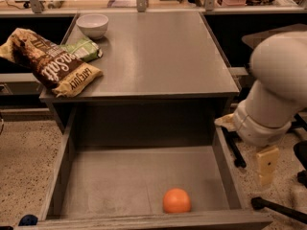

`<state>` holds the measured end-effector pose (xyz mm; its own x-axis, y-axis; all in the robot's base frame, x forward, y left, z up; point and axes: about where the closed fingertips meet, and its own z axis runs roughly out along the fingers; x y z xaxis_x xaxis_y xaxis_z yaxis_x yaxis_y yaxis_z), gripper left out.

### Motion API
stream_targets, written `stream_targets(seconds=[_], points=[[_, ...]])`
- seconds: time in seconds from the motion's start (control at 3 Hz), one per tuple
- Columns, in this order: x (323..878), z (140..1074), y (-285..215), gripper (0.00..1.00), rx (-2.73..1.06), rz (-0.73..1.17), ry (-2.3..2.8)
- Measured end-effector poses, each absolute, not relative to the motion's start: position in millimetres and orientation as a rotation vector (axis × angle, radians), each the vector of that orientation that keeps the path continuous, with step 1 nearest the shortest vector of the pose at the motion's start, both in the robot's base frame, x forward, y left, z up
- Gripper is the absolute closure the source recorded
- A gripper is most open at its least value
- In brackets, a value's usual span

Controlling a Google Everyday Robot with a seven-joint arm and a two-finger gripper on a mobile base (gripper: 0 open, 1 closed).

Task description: Pick orange from top drawer and place on counter

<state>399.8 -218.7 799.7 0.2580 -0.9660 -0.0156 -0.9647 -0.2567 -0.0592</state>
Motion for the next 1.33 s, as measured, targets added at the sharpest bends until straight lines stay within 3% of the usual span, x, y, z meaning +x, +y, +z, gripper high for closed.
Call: stream_targets(seconds=[0.33, 1.33], points=[[391, 769, -190, 0.0, -2.757, -0.2, 1.522], [395, 730, -154, 0.0, -2.853, -0.123, 1.088]])
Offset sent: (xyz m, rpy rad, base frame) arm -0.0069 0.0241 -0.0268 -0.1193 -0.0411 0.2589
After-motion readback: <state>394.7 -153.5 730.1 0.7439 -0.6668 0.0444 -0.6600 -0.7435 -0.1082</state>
